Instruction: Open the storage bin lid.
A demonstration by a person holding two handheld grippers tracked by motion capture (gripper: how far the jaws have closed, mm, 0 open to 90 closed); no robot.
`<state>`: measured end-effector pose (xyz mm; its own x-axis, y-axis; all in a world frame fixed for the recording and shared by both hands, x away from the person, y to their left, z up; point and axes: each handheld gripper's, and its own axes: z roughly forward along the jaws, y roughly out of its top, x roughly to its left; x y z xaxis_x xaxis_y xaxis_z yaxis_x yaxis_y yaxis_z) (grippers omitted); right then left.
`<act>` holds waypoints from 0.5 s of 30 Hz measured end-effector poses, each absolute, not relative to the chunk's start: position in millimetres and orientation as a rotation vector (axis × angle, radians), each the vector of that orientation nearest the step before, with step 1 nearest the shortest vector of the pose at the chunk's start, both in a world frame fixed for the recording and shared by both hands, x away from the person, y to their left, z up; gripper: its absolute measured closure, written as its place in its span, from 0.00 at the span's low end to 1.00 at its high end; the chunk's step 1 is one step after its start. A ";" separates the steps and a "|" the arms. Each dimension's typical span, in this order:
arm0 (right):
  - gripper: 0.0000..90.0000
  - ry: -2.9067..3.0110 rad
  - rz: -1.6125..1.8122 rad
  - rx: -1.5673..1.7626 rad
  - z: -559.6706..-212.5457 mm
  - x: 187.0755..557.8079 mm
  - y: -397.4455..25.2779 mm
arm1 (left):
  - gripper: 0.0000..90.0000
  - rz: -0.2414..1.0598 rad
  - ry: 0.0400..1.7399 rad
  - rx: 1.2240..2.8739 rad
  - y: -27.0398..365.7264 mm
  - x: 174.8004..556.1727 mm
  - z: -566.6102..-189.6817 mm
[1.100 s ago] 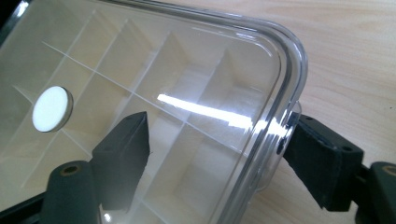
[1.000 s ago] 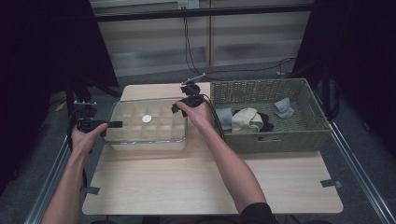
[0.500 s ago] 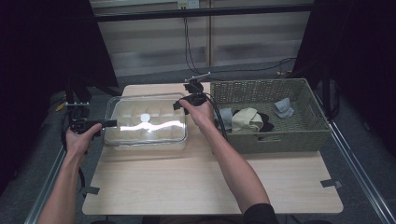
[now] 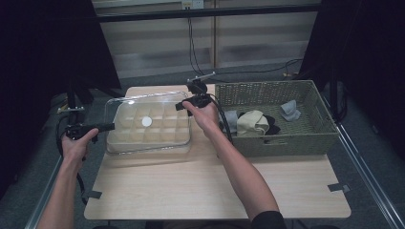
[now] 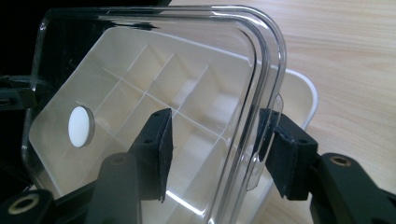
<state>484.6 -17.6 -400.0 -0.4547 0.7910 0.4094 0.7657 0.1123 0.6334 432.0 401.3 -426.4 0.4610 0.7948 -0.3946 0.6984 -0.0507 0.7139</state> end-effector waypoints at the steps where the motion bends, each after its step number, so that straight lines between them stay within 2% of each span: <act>1: 0.52 2.319 1.287 1.622 -399.1 483.8 -17.6 | 0.60 0.131 1.270 1.783 402.3 431.2 -426.1; 15: 0.66 2.295 1.387 1.573 -380.3 471.1 -22.5 | 0.68 0.158 1.265 1.757 408.1 421.1 -417.9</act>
